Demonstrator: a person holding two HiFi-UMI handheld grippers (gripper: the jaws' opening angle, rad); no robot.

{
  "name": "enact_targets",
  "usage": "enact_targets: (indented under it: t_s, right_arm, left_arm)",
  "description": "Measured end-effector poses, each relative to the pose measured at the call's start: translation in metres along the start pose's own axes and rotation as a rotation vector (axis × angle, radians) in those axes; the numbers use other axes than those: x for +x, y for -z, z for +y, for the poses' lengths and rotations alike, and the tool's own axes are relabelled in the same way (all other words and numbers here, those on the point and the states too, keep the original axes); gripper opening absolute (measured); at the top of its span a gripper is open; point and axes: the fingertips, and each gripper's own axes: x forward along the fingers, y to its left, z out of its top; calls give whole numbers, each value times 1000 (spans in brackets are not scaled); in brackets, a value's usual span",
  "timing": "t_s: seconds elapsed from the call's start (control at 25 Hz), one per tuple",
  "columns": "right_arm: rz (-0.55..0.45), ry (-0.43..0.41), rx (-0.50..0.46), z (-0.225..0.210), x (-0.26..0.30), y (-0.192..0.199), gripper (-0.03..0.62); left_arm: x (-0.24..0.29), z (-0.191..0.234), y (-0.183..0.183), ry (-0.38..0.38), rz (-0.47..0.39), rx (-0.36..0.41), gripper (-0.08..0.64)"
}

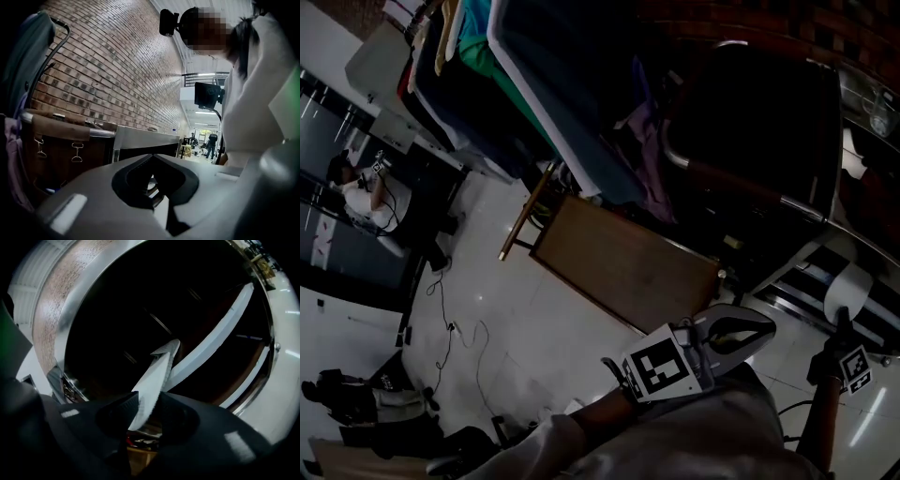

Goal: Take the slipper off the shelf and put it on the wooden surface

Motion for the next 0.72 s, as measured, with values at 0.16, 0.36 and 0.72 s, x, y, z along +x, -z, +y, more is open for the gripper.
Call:
enact_targets:
  t_s: [0.16,0.36,0.72]
  right_arm:
    - [-31,-19,-11,15,-7,-3,83]
    - [-63,-41,-109,47,-39,9,51]
    - [-196,-64,-170,152,-137,70,51]
  left_arm:
    - [-12,0,4,11,9,3,-7]
    - [-36,-2,7,59,-2,15,-7]
    - [-132,-3,9,173,-61,-75,-8]
